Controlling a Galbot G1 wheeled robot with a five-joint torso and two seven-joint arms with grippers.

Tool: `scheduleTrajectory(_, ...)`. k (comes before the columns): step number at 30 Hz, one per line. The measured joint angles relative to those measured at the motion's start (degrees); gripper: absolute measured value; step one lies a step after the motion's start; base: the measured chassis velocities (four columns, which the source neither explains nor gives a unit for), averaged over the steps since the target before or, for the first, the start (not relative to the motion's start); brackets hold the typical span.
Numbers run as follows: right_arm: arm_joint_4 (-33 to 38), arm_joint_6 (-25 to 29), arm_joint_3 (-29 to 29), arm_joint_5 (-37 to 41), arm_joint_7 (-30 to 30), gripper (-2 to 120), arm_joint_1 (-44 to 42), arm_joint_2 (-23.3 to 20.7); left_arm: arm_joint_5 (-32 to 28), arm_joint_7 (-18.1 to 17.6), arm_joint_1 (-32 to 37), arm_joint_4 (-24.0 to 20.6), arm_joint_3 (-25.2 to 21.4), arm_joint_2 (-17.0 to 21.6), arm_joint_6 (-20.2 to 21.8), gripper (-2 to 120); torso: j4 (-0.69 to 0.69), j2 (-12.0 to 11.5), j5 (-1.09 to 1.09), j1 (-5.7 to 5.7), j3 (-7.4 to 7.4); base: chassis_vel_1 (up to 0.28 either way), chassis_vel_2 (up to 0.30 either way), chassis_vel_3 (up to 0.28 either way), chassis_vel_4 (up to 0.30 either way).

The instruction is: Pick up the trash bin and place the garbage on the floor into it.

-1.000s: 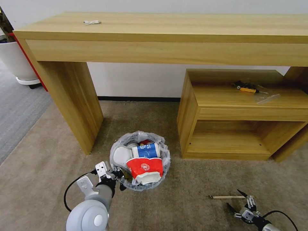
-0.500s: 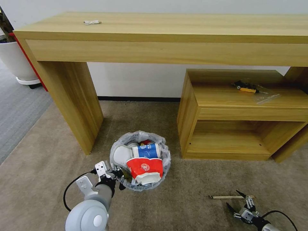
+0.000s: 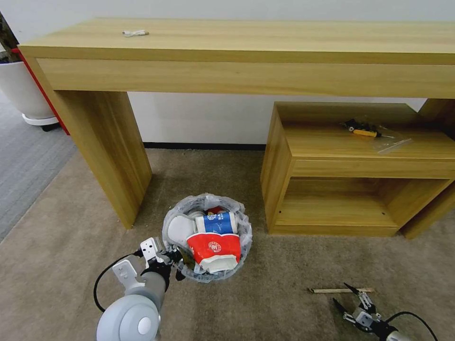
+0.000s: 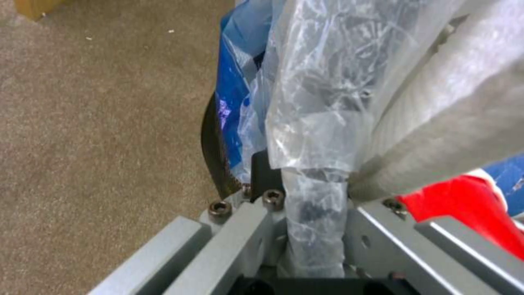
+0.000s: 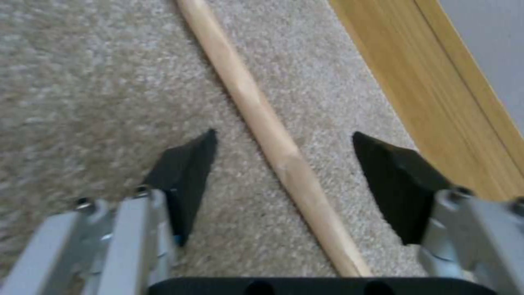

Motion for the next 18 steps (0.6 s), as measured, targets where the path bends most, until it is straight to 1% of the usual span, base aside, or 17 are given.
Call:
scheduleTrajectory(1,-0.03,0.0,-0.09,0.06,-0.06,58,0.02,0.08,0.0,0.0,0.09,-0.06,0.01,0.0,0.0,0,0.01,0.0,0.04,0.0,0.0,0.0,0.0,0.0,0.0)
scheduleTrajectory(2,-0.03,0.0,-0.09,0.06,-0.06,58,0.02,0.08,0.0,0.0,0.09,-0.06,0.01,0.0,0.0,0,0.01,0.0,0.04,0.0,0.0,0.0,0.0,0.0,0.0)
scheduleTrajectory(3,-0.17,-0.01,-0.12,0.08,-0.09,53,0.12,0.15,0.0,0.0,0.12,-0.06,0.01,0.0,0.0,0,0.06,0.0,0.06,0.0,0.0,0.0,0.0,0.0,0.0)
scheduleTrajectory(5,-0.24,-0.01,-0.14,0.08,-0.14,46,0.12,0.2,0.02,0.0,0.21,-0.12,-0.02,0.0,-0.01,0,0.06,0.0,0.06,0.0,0.01,0.0,0.0,0.0,0.0)
scheduleTrajectory(7,-0.24,-0.02,-0.13,0.08,-0.14,45,0.15,0.2,0.03,0.0,0.23,-0.14,-0.02,0.0,-0.01,0,0.07,0.0,0.06,-0.01,0.0,0.0,0.0,0.0,0.0)
scheduleTrajectory(10,-0.25,-0.05,-0.08,0.06,-0.18,43,0.18,0.19,0.1,0.0,0.26,-0.14,0.05,0.0,-0.04,0,0.04,0.0,0.05,0.0,0.0,0.0,0.0,0.0,0.0)
scheduleTrajectory(15,-0.4,-0.12,0.11,0.07,-0.16,43,0.19,-0.02,0.24,0.0,0.3,-0.09,0.21,0.0,-0.23,0,0.05,0.0,0.03,0.0,0.0,0.0,0.0,0.0,0.0)
scheduleTrajectory(18,-0.64,-0.17,0.2,0.09,-0.11,41,0.21,-0.09,0.27,0.0,0.48,-0.16,0.23,0.0,-0.26,0,0.04,-0.01,0.01,0.0,0.0,0.0,0.0,0.0,0.0)
